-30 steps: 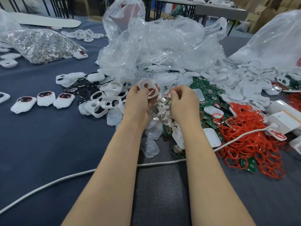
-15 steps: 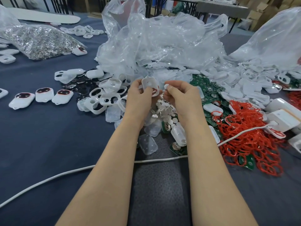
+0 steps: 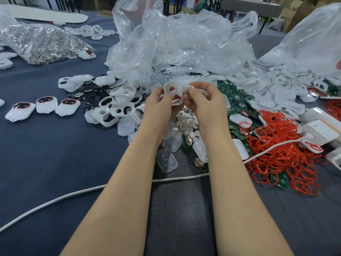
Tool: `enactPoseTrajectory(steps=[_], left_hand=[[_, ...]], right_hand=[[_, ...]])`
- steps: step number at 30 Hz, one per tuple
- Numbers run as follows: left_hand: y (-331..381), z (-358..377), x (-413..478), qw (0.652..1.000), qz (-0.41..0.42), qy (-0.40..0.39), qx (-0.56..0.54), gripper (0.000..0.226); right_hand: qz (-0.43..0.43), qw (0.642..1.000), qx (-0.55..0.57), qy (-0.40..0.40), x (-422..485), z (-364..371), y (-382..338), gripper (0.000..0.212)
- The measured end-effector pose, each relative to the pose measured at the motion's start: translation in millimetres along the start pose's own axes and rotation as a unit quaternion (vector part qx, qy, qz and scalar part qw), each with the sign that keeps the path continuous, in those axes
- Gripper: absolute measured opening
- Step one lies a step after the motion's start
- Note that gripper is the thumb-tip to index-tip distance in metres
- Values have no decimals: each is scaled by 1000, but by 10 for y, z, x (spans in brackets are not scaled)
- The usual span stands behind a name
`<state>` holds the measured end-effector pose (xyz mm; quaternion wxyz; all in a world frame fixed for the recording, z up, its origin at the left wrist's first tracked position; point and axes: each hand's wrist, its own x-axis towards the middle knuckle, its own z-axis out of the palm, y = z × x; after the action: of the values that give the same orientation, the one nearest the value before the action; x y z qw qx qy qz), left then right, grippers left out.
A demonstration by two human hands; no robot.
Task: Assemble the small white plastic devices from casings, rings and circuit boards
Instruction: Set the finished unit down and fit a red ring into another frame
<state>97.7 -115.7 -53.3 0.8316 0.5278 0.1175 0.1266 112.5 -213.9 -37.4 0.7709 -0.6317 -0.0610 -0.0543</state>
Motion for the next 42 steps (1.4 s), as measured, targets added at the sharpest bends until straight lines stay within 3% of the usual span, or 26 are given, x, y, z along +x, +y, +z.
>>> enactPoseTrajectory(steps=[7, 11, 20, 28, 33, 42], left_hand=[[3, 0, -39, 993, 58, -21, 103, 17], [27, -10, -64, 973, 98, 27, 208, 13], [68, -18, -92, 949, 135, 65, 278, 13], [53, -11, -91, 984, 76, 43, 153, 20], [41, 1, -43, 997, 26, 34, 67, 13], [0, 9, -21, 998, 43, 29, 37, 15]], right_hand=[[-13, 999, -27, 17, 25, -25, 30, 17], [-39, 996, -78, 30, 33, -42, 46, 18], [-52, 995, -65, 48, 14, -43, -1, 14], [-88, 987, -132, 23, -36, -18, -12, 20], [-96, 982, -161, 17, -23, -2, 12, 10], [-107, 975, -192, 13, -23, 3, 47, 11]])
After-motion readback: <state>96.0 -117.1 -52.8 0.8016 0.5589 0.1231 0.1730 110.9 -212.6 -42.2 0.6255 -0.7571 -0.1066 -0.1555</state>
